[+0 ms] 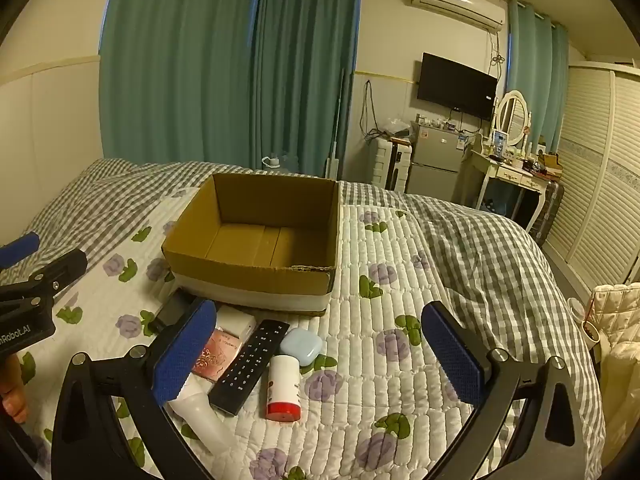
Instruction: Organize rigid objects
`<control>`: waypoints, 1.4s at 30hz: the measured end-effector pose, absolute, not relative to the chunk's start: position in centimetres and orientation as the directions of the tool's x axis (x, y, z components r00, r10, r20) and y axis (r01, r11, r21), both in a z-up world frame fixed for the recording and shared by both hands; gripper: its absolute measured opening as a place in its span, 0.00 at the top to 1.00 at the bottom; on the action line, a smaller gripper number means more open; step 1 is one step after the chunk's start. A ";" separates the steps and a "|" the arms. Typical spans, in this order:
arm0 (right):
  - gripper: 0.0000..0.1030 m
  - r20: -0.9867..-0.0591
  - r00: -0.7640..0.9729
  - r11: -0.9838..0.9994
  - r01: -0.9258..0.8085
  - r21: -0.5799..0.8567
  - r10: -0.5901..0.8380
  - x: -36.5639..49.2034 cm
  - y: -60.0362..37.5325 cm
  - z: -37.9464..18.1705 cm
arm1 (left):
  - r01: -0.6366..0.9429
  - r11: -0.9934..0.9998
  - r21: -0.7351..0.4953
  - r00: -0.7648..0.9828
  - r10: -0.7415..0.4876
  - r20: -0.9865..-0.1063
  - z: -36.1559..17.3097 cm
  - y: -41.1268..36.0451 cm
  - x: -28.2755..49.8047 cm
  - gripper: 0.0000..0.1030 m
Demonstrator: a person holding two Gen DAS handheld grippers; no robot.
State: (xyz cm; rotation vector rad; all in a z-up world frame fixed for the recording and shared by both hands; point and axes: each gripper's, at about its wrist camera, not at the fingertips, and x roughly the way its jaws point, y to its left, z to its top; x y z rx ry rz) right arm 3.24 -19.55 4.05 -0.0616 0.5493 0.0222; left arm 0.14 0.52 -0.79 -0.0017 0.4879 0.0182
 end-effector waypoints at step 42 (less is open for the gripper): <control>0.00 -0.537 0.843 0.997 -0.053 -0.054 0.016 3.6 -19.3 3.9 | -0.017 1.000 0.017 0.879 0.022 -0.477 -0.7 0.3 0.6 0.05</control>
